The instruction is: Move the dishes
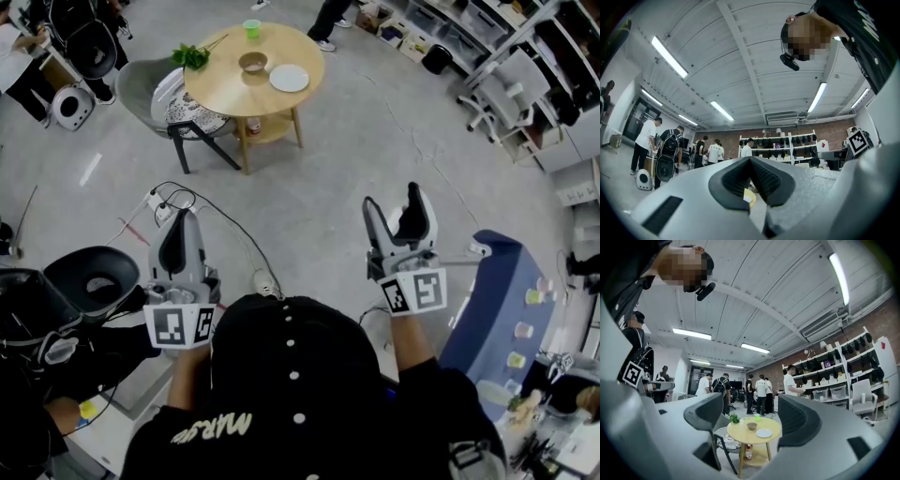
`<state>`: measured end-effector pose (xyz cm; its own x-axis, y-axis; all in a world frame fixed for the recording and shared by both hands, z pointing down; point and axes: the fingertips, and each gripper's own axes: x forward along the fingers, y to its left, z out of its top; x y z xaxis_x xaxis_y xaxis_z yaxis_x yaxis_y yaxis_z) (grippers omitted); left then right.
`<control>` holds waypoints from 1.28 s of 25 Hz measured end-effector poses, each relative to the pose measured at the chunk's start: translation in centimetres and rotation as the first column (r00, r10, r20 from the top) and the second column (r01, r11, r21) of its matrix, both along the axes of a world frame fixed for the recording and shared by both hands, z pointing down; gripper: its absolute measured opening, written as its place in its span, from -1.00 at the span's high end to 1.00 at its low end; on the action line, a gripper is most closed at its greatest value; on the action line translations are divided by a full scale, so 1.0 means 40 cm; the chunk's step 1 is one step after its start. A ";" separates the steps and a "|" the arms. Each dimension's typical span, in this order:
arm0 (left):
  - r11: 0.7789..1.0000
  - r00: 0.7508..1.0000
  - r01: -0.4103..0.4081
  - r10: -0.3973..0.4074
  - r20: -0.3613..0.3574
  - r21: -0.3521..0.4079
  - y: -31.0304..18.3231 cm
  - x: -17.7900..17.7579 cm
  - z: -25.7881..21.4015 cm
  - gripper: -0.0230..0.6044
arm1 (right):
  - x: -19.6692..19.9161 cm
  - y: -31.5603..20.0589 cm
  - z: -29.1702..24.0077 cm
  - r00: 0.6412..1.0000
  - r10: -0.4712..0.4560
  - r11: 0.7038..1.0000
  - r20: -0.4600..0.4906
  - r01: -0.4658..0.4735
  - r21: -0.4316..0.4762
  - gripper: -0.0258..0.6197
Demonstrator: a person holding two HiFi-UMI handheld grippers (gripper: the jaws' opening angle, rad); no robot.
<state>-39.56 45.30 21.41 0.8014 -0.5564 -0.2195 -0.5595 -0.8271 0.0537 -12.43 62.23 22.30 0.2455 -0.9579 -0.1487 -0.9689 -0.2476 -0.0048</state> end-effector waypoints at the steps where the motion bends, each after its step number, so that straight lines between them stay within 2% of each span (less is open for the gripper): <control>1: 1.000 1.000 0.000 0.000 0.000 0.000 -0.006 0.000 0.000 0.92 | 0.001 -0.005 -0.002 1.000 0.002 1.000 0.002 -0.002 0.005 -0.24; 8: 1.000 1.000 -0.013 0.013 -0.002 -0.003 -0.052 0.009 0.008 0.92 | 0.004 -0.045 -0.001 1.000 0.009 1.000 -0.004 -0.009 0.010 -0.36; 22: 0.999 0.999 -0.039 0.039 0.009 -0.006 -0.197 -0.009 0.027 0.92 | -0.001 -0.166 0.024 0.999 0.049 0.998 -0.021 -0.050 -0.031 -0.36; 32: 1.000 1.000 -0.014 0.014 0.019 -0.019 -0.304 0.086 0.051 0.92 | 0.105 -0.297 0.048 1.000 0.026 0.999 -0.014 -0.027 -0.042 -0.36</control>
<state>-36.13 33.13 23.46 0.8129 -0.5492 -0.1937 -0.5491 -0.8337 0.0593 -8.22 50.33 24.22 0.2694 -0.9566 -0.1115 -0.9618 -0.2731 0.0192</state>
